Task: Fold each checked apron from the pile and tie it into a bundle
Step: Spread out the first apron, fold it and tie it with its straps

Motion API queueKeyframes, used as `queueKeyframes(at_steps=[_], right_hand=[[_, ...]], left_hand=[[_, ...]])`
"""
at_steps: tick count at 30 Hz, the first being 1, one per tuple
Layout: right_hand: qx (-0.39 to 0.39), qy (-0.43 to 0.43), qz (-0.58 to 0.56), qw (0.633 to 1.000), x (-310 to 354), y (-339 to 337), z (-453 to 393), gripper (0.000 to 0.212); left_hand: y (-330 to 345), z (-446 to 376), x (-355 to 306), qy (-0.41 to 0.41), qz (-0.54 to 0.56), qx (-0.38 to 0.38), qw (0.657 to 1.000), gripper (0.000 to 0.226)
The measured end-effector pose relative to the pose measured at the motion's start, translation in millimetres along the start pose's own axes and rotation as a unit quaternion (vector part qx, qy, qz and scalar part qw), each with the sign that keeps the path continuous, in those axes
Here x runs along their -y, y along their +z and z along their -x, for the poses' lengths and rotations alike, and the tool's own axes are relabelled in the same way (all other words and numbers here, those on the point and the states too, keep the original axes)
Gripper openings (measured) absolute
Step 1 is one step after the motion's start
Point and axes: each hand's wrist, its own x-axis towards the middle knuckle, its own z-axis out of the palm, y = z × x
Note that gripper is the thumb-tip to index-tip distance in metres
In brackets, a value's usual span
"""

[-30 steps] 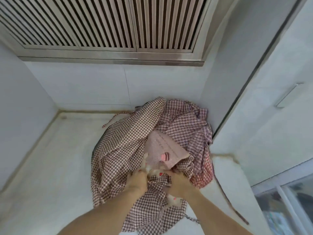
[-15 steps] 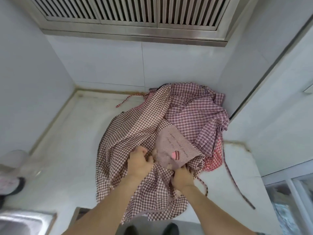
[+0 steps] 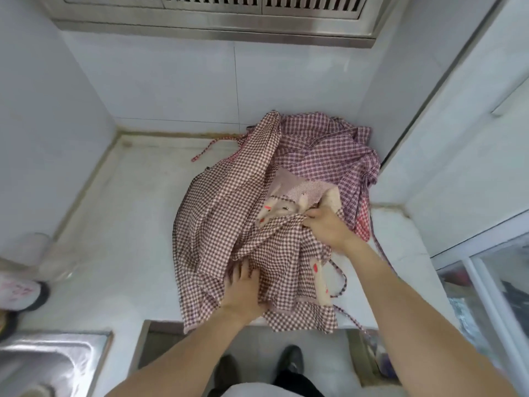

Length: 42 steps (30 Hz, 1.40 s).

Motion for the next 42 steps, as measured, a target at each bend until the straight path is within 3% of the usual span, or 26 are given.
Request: queueKeyframes(at_steps=[2,4,7,9,12,15,18,20,23,25,28,30,33,36,38,40,42], right_hand=[[0.001,-0.024,0.007,1.0,2,-15,11,0.024],[-0.048,-0.05,0.024,0.997,0,-31,18,0.024],[-0.23,-0.064,0.108,0.965,-5,-48,25,0.032],[-0.32,-0.094,0.154,0.93,-6,-45,31,0.044],[-0.265,-0.155,0.148,0.94,5,-8,61,0.043],[-0.149,-0.17,0.106,0.968,9,37,89,0.09],[-0.143,-0.175,0.069,0.972,9,45,84,0.112],[-0.167,-0.194,0.032,0.966,18,38,79,0.102],[-0.138,-0.196,-0.041,0.97,32,16,77,0.043],[-0.087,-0.187,-0.169,0.964,40,1,76,0.022],[-0.001,-0.149,-0.349,0.925,58,-22,75,0.053],[0.038,-0.142,-0.394,0.907,73,-36,76,0.074],[0.018,-0.181,-0.336,0.924,104,-51,84,0.038],[-0.092,-0.212,-0.194,0.953,125,-65,82,0.02],[-0.162,-0.213,-0.151,0.952,130,-76,80,0.03],[-0.2,-0.188,-0.117,0.954,134,-91,81,0.039],[-0.214,-0.183,-0.079,0.956,135,-108,87,0.026]], left_hand=[[-2,1,2,0.009,0.046,-0.056,0.997,0.081],[-16,5,1,0.02,0.177,-0.061,0.982,0.066],[-56,4,-6,0.025,0.353,-0.049,0.934,0.027],[-88,1,-12,-0.006,0.405,-0.083,0.91,0.024],[-131,1,-25,-0.028,0.481,-0.08,0.873,0.048],[-162,3,-40,-0.013,0.519,-0.055,0.853,0.059],[-188,16,-57,0.06,0.523,-0.02,0.85,0.055],[-202,23,-63,0.138,0.475,0.002,0.869,0.049],[-223,32,-65,0.211,0.408,0.032,0.888,0.039],[-238,37,-68,0.229,0.382,0.052,0.894,0.026],[-263,46,-75,0.237,0.408,0.105,0.875,0.022],[-281,51,-78,0.252,0.385,0.101,0.882,0.02],[-304,64,-83,0.265,0.32,0.088,0.905,0.015],[-322,70,-85,0.272,0.281,0.072,0.918,0.018],[-330,71,-81,0.269,0.274,0.054,0.922,0.021],[-336,66,-70,0.244,0.265,-0.011,0.933,0.027],[-339,58,-57,0.219,0.241,-0.111,0.939,0.032]])
